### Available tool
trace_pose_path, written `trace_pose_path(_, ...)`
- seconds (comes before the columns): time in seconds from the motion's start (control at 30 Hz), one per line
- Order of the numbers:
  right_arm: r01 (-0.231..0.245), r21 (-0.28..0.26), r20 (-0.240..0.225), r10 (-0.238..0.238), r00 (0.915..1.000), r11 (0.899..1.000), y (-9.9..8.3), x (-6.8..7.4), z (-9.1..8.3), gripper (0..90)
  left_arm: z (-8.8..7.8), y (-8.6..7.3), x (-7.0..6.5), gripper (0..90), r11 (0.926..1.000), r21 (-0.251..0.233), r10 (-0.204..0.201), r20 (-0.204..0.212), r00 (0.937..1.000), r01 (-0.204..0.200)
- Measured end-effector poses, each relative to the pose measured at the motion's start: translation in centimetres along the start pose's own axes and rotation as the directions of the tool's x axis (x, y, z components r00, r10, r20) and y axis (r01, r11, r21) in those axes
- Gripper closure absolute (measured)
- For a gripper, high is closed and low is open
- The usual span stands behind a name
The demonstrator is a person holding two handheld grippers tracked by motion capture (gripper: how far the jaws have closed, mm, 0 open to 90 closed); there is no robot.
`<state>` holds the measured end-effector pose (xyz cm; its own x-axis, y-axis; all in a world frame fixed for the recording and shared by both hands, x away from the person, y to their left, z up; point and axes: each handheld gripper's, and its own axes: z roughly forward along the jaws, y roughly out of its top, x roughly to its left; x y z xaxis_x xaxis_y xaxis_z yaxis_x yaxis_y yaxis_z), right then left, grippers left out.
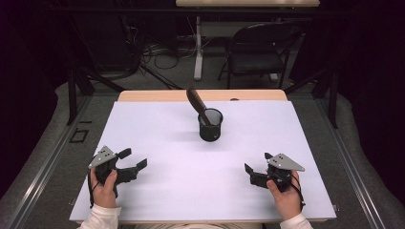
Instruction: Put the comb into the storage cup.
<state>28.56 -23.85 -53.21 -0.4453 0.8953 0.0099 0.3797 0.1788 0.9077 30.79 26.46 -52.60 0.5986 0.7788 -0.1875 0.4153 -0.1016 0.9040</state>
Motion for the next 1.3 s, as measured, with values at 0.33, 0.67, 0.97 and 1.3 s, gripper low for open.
trace_pose_path(0.33, -0.019, 0.014, 0.012, 0.019, 0.9997, 1.0, -0.46, -0.51, 0.34, 14.5, 0.39, -0.45, 0.3, 15.9, 0.9999, 0.011, 0.004, -0.004, 1.0, -0.004)
trace_pose_path(0.67, -0.024, 0.022, 0.013, 0.024, 0.9996, 0.999, -0.7, -0.63, 0.54, 14.5, 0.55, -0.71, 0.44, 15.9, 0.9999, 0.009, 0.008, -0.007, 0.9999, -0.008)
trace_pose_path(0.97, -0.024, 0.029, 0.011, 0.024, 0.9996, 0.999, -0.83, -0.59, 0.68, 14.5, 0.65, -0.79, 0.48, 15.9, 0.9998, 0.015, 0.01, -0.008, 0.9999, -0.01)
trace_pose_path(1.3, -0.02, 0.028, 0.018, 0.02, 0.9996, 0.999, -0.86, -0.68, 0.68, 14.5, 0.66, -0.79, 0.51, 15.9, 0.9998, 0.015, 0.015, -0.009, 0.9999, -0.014)
